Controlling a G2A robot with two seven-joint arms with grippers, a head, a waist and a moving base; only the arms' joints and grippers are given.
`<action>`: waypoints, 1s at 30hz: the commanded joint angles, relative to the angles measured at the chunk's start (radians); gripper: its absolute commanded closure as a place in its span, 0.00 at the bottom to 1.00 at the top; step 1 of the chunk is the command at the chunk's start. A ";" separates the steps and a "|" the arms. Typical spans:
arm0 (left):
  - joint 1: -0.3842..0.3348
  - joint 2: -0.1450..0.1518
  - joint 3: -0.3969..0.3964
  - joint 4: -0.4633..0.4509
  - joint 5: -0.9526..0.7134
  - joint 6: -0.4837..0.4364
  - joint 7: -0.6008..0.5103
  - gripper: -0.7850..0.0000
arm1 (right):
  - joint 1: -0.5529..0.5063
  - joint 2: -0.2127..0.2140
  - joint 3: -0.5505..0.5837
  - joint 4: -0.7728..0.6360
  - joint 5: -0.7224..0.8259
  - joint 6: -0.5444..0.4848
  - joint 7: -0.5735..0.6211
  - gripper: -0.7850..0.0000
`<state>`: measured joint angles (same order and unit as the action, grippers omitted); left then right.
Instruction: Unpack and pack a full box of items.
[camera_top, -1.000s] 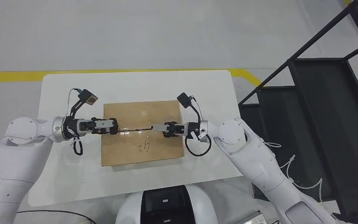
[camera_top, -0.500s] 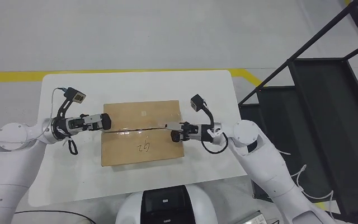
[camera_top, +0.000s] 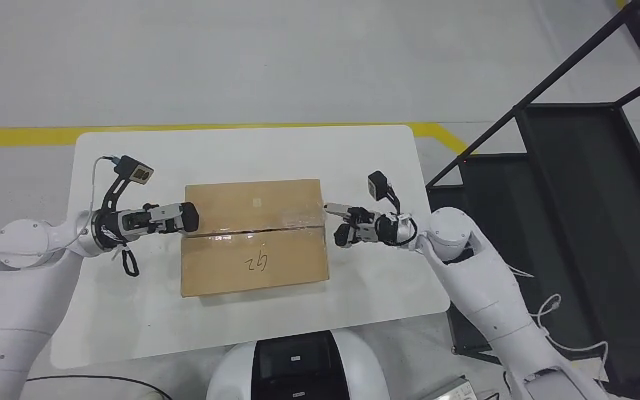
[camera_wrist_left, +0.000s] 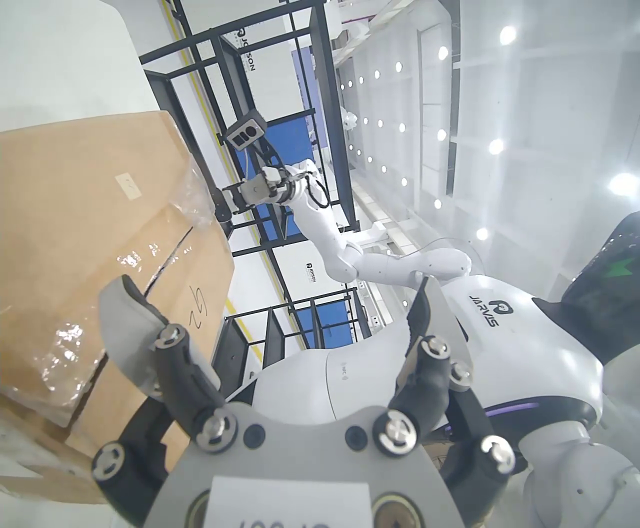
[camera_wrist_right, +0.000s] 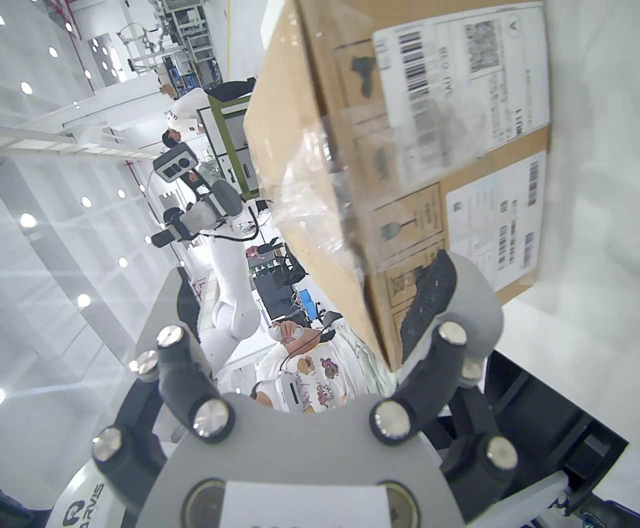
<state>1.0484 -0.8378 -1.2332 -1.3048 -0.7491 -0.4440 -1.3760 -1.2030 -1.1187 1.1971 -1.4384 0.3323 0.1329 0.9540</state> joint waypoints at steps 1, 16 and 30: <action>0.000 0.000 0.000 0.000 0.000 0.000 0.000 0.00 | 0.034 -0.009 -0.037 0.050 0.011 -0.004 0.006 0.00; 0.000 0.000 0.000 0.000 0.000 0.000 0.000 0.00 | 0.160 -0.047 -0.102 0.203 0.076 -0.187 -0.059 0.00; 0.000 0.000 0.000 0.000 0.000 0.000 0.000 0.00 | 0.067 -0.026 -0.032 0.032 -0.006 -0.310 -0.116 0.00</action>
<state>1.0484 -0.8378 -1.2331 -1.3048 -0.7491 -0.4440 -1.3760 -1.1389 -1.1440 1.1651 -1.4052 0.3264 -0.1770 0.8397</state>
